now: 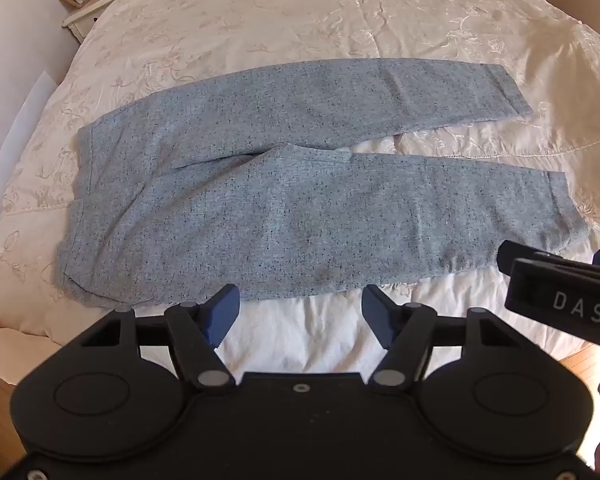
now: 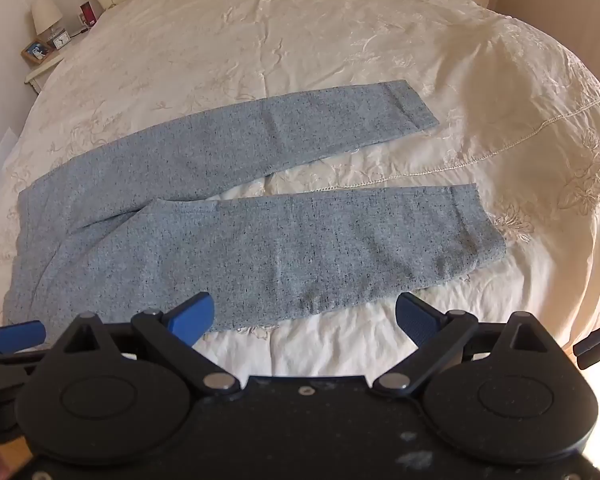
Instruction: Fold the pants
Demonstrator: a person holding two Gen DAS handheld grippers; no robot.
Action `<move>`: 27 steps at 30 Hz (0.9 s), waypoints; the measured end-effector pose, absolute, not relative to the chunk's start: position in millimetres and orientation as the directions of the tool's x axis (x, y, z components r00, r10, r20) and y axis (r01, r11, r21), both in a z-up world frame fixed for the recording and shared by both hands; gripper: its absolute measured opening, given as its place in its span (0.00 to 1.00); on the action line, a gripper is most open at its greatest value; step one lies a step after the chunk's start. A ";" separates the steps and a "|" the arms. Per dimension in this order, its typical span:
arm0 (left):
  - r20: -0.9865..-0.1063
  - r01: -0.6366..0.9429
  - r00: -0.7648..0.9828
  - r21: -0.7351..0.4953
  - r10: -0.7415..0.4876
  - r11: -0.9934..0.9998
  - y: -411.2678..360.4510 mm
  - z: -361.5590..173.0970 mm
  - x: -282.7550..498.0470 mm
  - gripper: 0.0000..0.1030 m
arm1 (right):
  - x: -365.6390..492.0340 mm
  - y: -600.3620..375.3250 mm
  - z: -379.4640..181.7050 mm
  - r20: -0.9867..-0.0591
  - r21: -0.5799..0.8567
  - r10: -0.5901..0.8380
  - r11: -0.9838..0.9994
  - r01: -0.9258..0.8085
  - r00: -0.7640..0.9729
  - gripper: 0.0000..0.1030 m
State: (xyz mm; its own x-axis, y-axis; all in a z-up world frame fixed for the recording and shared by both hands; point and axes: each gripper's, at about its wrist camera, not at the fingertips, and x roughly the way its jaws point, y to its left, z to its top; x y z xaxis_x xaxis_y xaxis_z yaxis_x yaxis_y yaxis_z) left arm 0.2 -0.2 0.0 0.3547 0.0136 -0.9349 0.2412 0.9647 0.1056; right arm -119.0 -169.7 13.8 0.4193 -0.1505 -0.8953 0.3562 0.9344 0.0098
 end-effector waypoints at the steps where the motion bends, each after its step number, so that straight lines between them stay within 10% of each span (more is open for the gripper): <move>1: -0.934 0.236 0.356 0.106 0.016 0.966 -0.3 0.2 0.2 0.67 | -119.1 -169.7 13.7 -0.895 0.012 -0.149 0.934 0.356 0.421 0.98; 27: -0.929 0.221 0.370 0.081 -0.007 0.972 6.0 4.8 -1.5 0.67 | -122.2 -161.2 18.5 -0.889 0.003 -0.152 0.941 0.338 0.433 0.98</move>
State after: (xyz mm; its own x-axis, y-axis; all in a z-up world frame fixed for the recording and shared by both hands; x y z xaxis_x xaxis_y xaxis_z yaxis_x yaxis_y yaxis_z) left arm -1.5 6.0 4.8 0.3701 -0.0070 -0.9290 0.2207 0.9720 0.0807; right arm -122.2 -161.2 18.5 0.4328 -0.1524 -0.8885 0.3382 0.9411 0.0033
